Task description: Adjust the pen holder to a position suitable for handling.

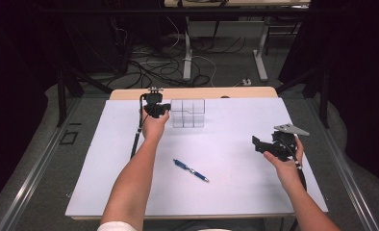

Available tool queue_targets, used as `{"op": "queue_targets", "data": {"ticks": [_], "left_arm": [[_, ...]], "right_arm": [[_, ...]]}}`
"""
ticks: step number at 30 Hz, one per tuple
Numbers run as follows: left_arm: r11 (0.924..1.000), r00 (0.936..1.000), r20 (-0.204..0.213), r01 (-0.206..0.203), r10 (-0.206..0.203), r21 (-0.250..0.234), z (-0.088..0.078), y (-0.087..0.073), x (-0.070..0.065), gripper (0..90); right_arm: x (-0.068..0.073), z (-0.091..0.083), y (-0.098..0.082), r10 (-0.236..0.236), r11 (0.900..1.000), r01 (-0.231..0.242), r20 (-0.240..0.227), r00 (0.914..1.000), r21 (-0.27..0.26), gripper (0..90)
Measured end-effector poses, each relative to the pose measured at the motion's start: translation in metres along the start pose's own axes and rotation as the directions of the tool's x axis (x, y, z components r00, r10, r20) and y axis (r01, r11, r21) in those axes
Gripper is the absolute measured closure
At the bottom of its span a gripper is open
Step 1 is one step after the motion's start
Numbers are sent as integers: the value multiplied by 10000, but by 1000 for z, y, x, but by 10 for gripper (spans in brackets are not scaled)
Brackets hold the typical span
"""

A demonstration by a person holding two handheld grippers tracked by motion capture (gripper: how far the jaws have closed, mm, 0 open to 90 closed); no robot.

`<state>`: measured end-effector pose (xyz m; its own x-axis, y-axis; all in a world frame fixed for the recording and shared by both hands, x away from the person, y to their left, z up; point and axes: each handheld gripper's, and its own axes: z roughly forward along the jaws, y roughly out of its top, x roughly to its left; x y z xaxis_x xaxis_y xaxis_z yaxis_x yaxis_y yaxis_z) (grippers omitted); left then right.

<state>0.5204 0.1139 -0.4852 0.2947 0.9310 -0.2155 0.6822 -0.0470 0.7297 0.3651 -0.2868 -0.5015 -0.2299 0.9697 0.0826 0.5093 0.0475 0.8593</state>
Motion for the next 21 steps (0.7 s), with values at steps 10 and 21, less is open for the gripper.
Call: {"op": "queue_targets", "data": {"ticks": [10,21], "left_arm": [[9999,9999,106,-34,36,-156,4,0,-4,900],[9997,9996,260,-45,51,-224,7,-2,-15,900]], "right_arm": [[1,1,-1,-86,10000,86,-86,9999,-10,120],[0,2,0,-94,10000,94,-119,9999,-5,121]]}}
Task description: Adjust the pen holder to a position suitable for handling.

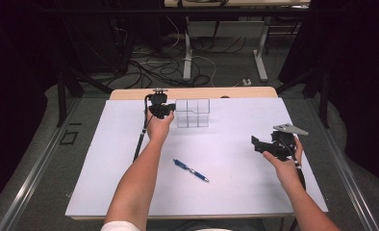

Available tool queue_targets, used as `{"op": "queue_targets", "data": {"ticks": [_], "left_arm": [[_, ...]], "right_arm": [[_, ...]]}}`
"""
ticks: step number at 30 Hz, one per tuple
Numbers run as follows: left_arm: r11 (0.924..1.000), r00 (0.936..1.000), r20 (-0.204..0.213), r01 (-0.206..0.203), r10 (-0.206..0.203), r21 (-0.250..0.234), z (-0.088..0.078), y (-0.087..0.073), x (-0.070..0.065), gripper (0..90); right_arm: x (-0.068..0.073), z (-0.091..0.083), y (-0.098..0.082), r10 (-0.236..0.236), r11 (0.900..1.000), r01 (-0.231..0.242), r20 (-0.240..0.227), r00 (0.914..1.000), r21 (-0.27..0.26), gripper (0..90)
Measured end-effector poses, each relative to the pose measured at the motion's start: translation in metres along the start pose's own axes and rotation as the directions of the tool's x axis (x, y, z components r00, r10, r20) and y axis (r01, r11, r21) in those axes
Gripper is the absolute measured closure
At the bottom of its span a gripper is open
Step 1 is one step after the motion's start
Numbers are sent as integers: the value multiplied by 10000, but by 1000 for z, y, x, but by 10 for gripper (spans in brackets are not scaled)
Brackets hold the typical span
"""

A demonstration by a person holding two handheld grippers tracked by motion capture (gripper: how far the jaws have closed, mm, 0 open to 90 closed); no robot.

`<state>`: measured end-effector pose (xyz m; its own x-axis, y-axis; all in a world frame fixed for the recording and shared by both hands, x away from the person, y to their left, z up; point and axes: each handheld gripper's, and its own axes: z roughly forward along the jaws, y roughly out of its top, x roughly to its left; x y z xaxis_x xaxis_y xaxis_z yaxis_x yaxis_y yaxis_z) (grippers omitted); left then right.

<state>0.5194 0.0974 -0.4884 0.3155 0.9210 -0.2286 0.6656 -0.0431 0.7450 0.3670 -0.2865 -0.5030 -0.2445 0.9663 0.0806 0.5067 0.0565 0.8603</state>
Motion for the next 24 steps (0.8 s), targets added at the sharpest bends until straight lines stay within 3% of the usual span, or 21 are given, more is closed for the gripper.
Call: {"op": "queue_targets", "data": {"ticks": [13,24], "left_arm": [[9999,9999,108,-105,104,66,-1,0,-2,900],[9984,9984,301,-459,468,-323,-32,0,-8,883]], "right_arm": [[1,0,0,32,10000,-32,-3,10000,16,122],[5,0,2,-41,10000,41,-47,10000,20,123]]}}
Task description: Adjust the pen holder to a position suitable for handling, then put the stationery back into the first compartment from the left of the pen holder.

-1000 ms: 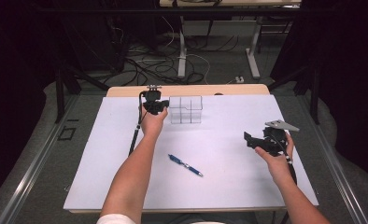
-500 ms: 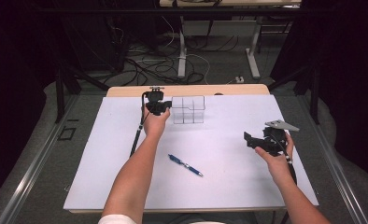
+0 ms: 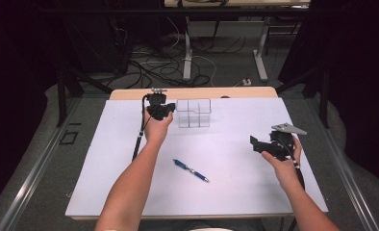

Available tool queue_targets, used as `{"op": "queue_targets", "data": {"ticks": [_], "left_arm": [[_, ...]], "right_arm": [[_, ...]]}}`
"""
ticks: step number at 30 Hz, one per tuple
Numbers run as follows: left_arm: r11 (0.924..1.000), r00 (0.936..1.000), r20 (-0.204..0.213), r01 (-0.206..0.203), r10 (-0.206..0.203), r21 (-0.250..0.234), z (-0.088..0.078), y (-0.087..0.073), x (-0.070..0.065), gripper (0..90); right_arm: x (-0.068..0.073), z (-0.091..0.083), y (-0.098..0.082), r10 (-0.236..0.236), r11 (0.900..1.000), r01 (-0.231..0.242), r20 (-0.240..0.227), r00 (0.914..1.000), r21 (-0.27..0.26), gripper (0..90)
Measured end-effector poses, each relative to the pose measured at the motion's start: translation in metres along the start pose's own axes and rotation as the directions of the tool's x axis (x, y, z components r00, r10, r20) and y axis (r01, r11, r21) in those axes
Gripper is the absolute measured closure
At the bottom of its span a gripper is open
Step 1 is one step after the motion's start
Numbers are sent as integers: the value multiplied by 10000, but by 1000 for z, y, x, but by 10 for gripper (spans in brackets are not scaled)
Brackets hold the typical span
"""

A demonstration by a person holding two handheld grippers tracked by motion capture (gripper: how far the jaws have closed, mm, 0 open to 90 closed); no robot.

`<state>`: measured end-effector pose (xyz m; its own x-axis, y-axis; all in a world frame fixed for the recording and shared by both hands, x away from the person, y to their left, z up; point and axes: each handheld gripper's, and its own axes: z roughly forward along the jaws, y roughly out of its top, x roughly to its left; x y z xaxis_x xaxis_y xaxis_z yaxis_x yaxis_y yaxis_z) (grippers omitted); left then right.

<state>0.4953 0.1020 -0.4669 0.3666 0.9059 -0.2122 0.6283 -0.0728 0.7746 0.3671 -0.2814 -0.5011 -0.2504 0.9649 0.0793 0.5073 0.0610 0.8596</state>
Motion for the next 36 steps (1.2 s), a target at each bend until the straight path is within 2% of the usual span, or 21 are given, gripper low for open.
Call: {"op": "queue_targets", "data": {"ticks": [5,6,12,17,18,23,25,28,29,33,36], "left_arm": [[9997,9997,247,36,-29,-257,-12,-1,-3,857],[9992,9993,328,181,-169,-369,-15,-2,-3,850],[9979,9979,631,199,-160,-622,-34,-5,-2,807],[9968,9963,847,239,-173,-768,-46,-11,0,736],[9968,9961,868,213,-145,-773,-49,-13,0,696],[9943,9949,1002,200,-94,-1052,-59,-22,5,619],[9932,9944,1055,226,-104,-1145,-64,-25,7,559],[9904,9957,930,109,20,-1377,-71,-31,9,470],[9903,9953,963,76,59,-1391,-74,-33,10,470],[9895,9955,903,-141,274,-1439,-82,-40,14,366],[9884,9955,630,-620,713,-1388,-88,-45,18,330]], "right_arm": [[2,0,2,-61,10000,61,-70,10000,-1,124],[3,-1,2,27,10000,-27,-91,10000,-7,124],[5,-4,5,-97,9999,96,-97,9999,-78,124],[8,-1,3,-87,10000,87,-195,9998,-17,124],[9,-1,3,-96,9999,96,-131,9999,27,124],[10,0,1,-129,9999,131,-177,9998,73,124],[11,0,1,-115,9999,117,-204,9997,116,124],[11,0,1,-192,9998,194,-263,9995,71,124],[11,0,1,-192,9998,194,-263,9995,71,124],[14,-2,1,-31,10000,34,-376,9993,82,124],[15,-1,2,-30,9999,36,-410,9992,135,116]]}}
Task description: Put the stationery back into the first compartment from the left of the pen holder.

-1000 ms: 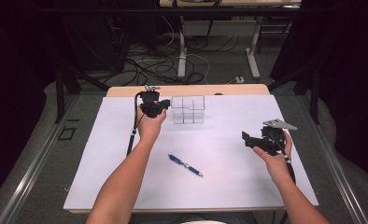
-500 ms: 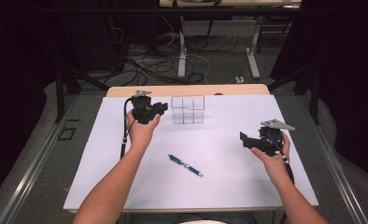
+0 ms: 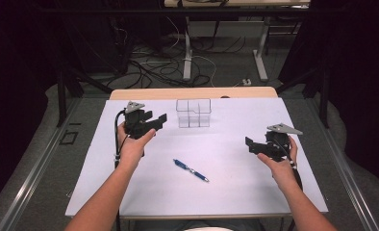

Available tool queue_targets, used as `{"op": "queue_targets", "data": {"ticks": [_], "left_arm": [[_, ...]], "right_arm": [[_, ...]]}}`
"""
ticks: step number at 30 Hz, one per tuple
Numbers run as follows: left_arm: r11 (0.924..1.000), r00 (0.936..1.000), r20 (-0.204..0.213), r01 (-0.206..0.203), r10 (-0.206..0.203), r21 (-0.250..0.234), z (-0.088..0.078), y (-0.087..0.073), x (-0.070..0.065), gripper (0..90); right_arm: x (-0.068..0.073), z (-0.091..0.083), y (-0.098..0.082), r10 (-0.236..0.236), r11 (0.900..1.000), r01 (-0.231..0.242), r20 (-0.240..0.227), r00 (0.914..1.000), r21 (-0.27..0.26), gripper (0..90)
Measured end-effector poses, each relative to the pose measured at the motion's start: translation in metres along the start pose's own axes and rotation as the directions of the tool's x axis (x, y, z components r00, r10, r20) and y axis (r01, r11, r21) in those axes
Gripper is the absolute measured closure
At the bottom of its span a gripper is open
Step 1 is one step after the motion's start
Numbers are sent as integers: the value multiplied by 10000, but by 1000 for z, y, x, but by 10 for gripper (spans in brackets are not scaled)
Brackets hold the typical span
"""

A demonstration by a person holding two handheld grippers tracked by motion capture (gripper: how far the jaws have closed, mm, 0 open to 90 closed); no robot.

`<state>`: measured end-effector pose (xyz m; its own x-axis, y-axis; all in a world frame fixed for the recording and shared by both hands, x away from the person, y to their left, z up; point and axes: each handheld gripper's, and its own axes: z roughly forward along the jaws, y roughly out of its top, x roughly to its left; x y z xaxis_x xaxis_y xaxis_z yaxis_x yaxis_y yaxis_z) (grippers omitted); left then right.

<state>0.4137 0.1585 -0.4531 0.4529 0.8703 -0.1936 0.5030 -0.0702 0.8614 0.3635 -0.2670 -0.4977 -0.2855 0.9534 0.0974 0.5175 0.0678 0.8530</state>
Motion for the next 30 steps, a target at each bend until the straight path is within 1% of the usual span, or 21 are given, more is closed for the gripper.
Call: {"op": "queue_targets", "data": {"ticks": [2,5,6,7,8,9,10,12,13,14,16,19,21,22,23,25,26,27,28,29,30], "left_arm": [[9994,9994,-151,-298,301,183,-3,-2,3,323],[9990,9990,-64,-453,453,-23,-11,-8,5,301],[9987,9987,-48,-510,510,-97,-13,-9,5,288],[9978,9981,-31,-621,620,-250,-16,-11,6,278],[9975,9979,-49,-641,640,-298,-19,-13,6,264],[9971,9979,-36,-650,649,-390,-21,-14,6,264],[9970,9979,69,-635,639,-452,-23,-16,6,259],[9960,9969,135,-772,778,-449,-27,-19,7,233],[9952,9960,97,-879,883,-428,-28,-20,7,221],[9951,9959,92,-893,897,-416,-30,-21,6,221],[9956,9964,203,-816,826,-459,-33,-23,4,170],[9964,9967,406,-678,699,-502,-38,-27,0,163],[9966,9963,504,-669,693,-477,-41,-32,-2,160],[9970,9963,576,-618,644,-468,-42,-34,-3,153],[9973,9962,605,-608,633,-423,-43,-37,-4,153],[9973,9966,526,-606,628,-419,-46,-41,-4,147],[9979,9974,487,-522,540,-381,-48,-42,-4,121],[9977,9973,468,-552,570,-382,-49,-43,-3,103],[9979,9974,500,-506,525,-397,-51,-45,-3,84],[9983,9976,535,-407,429,-422,-53,-46,-2,84],[9980,9975,561,-412,439,-471,-54,-48,-2,71]], "right_arm": [[1,0,0,4,10000,-4,-34,10000,44,104],[3,0,0,-302,9995,303,-163,9994,108,81],[6,-1,1,-381,9992,384,-366,9986,74,40],[8,-2,2,-403,9991,409,-471,9981,105,39],[9,-3,2,-550,9985,553,-524,9971,53,40],[9,-3,2,-550,9985,553,-524,9971,53,40],[12,-3,2,-798,9967,804,-605,9950,80,42],[15,-4,1,-944,9950,963,-649,9934,270,55],[16,-3,1,-1003,9943,1025,-693,9925,292,67],[16,-3,1,-1003,9943,1025,-693,9925,292,67],[20,-3,1,-1187,9920,1218,-833,9894,331,91],[23,-4,3,-1271,9912,1300,-898,9878,266,110],[25,-4,3,-1456,9887,1483,-899,9853,235,128],[28,-4,4,-1453,9886,1484,-1030,9840,237,137],[28,-4,4,-1453,9886,1484,-1030,9840,237,137],[30,-3,4,-1584,9862,1631,-1212,9799,300,143],[33,-2,4,-1756,9823,1823,-1274,9762,425,149],[35,-2,4,-1808,9810,1884,-1338,9744,463,152],[37,-3,4,-1873,9796,1952,-1358,9729,471,160],[37,-3,4,-1873,9796,1952,-1358,9729,471,160],[38,-3,4,-1936,9782,2023,-1446,9704,474,175]]}}
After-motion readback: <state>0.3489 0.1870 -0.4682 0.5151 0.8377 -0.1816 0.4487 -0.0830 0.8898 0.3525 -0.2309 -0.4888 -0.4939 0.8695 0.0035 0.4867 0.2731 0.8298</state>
